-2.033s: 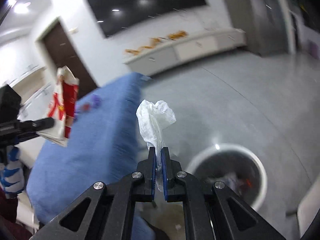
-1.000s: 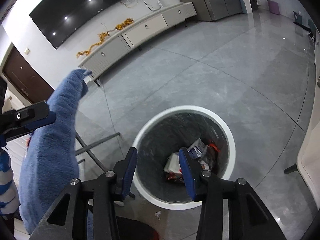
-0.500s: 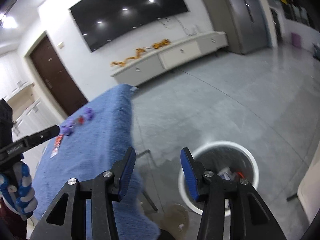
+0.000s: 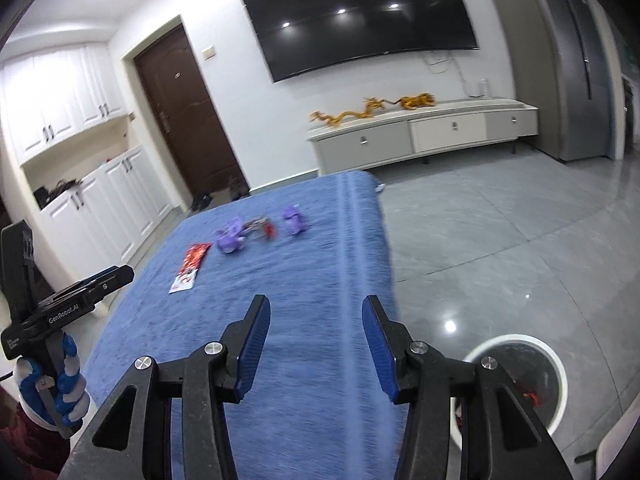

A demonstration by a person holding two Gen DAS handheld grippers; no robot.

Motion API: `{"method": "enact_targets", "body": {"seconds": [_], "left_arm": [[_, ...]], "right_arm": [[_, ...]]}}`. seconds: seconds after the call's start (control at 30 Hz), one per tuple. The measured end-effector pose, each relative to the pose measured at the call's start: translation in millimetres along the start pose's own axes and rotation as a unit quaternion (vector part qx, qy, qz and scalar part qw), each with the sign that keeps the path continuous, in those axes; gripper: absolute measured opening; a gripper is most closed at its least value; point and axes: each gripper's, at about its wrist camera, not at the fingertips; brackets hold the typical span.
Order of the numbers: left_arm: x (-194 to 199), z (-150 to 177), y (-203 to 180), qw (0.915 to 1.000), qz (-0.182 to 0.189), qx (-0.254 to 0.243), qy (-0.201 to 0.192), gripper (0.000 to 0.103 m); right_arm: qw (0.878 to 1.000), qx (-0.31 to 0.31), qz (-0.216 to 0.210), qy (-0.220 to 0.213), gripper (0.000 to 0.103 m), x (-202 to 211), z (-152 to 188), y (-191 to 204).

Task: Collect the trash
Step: 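Move both tools back over the remaining wrappers on the towel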

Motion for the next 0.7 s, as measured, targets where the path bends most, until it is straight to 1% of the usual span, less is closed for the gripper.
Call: {"method": "enact_targets", "body": {"seconds": [0.13,0.27,0.5,0.57,0.7], "left_arm": [[4.4,-1.5,29.5,0.9997,-0.011,0.020,-0.007,0.051],[-0.9,-3.7,54.2,0.9992,-0.019,0.036,-0.005,0.051],[-23.1,-6.3,76.3,0.9985,-0.027,0.046,0.014,0.052],[-31.7,-7.2,80.2,0.9982,-0.030,0.047,0.021,0.057],[-49.9,-11.1,84.1,0.9978,-0.030,0.048,0.034,0.059]], "right_arm": [[1.000,0.018,-0.012,0.011,0.046,-22.9,-14.7,25.3],[0.999,0.039,-0.024,0.022,0.046,-41.8,-24.8,45.4],[0.996,0.056,-0.049,0.043,0.046,-81.0,-33.3,68.9],[0.996,0.059,-0.054,0.049,0.046,-91.8,-35.4,71.2],[0.995,0.060,-0.064,0.056,0.047,-111.3,-40.3,70.0]]}}
Point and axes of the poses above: each gripper's, at about its wrist camera, not at the fingertips, and x roughly against the way its jaws point, y to its left, z to its underside, and after that the axes turned 11 degrees about x, right-handed
